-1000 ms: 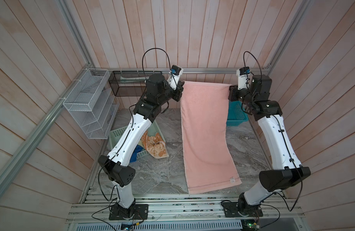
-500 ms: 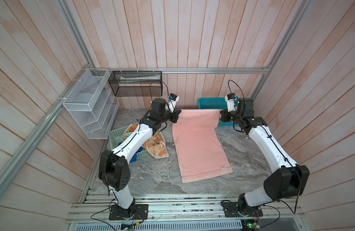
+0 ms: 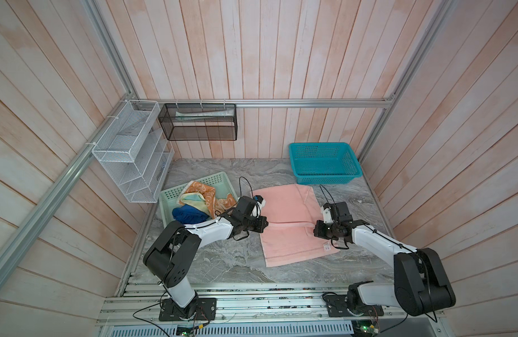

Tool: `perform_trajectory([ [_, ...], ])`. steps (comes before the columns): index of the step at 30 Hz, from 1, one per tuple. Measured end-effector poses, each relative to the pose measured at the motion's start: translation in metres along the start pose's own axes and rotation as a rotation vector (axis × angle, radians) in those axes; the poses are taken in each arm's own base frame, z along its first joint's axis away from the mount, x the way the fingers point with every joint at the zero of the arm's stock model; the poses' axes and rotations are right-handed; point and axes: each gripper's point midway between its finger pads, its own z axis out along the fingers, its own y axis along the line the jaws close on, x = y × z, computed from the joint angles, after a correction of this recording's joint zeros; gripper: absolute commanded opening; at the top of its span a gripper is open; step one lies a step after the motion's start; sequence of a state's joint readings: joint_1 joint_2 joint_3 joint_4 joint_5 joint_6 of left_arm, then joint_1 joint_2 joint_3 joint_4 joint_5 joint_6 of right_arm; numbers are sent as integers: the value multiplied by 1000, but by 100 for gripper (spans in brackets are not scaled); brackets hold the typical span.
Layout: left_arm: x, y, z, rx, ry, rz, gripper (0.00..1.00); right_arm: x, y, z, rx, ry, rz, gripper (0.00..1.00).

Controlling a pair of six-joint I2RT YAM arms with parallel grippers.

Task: Fold and stack the towels
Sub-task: 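Lower the hanging pink towel onto the table, drawing it toward the robot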

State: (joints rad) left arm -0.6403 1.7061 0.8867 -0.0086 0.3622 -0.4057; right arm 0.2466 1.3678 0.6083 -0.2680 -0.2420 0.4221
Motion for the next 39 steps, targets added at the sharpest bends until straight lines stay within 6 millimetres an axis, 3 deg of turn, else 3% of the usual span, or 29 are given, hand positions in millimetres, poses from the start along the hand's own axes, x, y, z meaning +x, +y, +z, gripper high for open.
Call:
perform_trajectory([
  [3, 17, 5, 8, -7, 44, -35, 0, 15, 7, 11, -16, 34, 19, 0],
  [6, 26, 14, 7, -33, 74, -59, 0, 24, 31, 18, -75, 25, 4, 0],
  [12, 20, 54, -7, -103, 82, -111, 0, 57, 83, 29, -192, 94, -41, 0],
  [15, 2, 66, -17, -128, 67, -113, 0, 55, 92, 31, -168, 130, -62, 0],
  [19, -52, 57, -32, -117, -12, -51, 0, 18, 100, 16, -100, 105, -114, 0],
  [24, -137, 45, -71, -95, -180, 30, 0, -86, 111, -42, -46, -87, -196, 0],
  [25, -155, 43, -82, -96, -221, 47, 0, -115, 109, -61, -21, -144, -214, 0],
  [29, -208, 26, -120, -65, -343, 121, 0, -176, 117, -113, 38, -283, -299, 0],
  [33, -227, 12, -138, -44, -394, 176, 0, -189, 126, -140, 67, -313, -377, 0],
  [37, -214, 10, -136, -26, -364, 179, 0, -177, 117, -138, 102, -257, -407, 0],
  [39, -197, 12, -131, -15, -329, 164, 0, -169, 113, -135, 112, -223, -423, 0],
])
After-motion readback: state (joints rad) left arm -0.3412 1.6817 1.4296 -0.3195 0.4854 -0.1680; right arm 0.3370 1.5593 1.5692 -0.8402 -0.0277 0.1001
